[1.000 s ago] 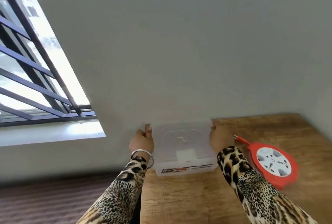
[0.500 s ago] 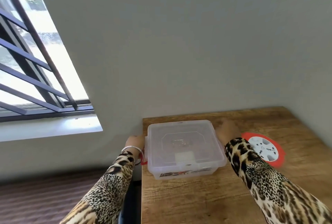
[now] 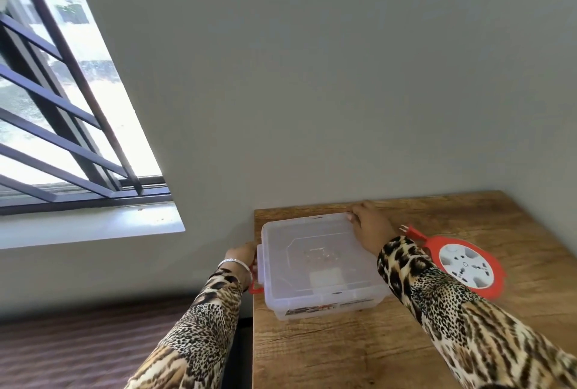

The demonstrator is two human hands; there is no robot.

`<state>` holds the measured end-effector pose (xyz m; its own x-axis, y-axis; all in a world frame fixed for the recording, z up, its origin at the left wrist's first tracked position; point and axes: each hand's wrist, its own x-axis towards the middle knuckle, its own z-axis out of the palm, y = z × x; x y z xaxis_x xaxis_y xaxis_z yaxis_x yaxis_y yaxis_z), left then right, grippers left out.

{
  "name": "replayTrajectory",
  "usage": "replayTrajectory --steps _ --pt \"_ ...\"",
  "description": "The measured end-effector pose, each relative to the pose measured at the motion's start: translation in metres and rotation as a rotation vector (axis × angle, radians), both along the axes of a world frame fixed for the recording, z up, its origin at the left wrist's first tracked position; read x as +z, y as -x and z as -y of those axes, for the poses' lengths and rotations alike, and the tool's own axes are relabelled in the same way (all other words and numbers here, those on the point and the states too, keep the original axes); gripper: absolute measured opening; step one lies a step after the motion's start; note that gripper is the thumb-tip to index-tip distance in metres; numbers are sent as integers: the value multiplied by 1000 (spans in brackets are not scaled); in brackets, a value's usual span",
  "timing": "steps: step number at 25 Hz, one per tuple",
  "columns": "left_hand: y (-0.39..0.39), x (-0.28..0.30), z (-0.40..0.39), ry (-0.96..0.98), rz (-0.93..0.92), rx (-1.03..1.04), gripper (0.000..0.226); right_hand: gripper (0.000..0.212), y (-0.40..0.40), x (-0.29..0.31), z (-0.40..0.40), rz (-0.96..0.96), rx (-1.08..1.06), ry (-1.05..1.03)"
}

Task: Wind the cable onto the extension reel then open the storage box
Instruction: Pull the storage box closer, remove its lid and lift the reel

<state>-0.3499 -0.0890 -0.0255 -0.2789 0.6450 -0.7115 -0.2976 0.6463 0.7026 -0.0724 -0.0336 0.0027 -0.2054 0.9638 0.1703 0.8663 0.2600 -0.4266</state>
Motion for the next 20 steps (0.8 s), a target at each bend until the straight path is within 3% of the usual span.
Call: replayTrajectory --steps 5,7,9,11,13,16,20 --pt "-7 18 6 -27 -108 -31 30 24 -8 23 8 -84 81 -252" --pt "-9 20 4 -95 -247 -23 26 25 -15 40 18 -97 135 -304" --pt "-7 35 7 -169 -501 -121 26 24 -23 60 27 -94 201 -283" --pt "-2 42 -2 -152 -571 -198 28 25 -36 84 35 -101 219 -302" --pt "2 58 -14 -185 -750 -210 23 27 -55 113 40 -158 139 -430" --pt "-23 87 -34 -387 -950 -210 15 27 -90 140 50 -271 -106 -630" --pt "-117 115 -44 -731 -1028 -372 6 27 -134 135 61 -318 -351 -553"
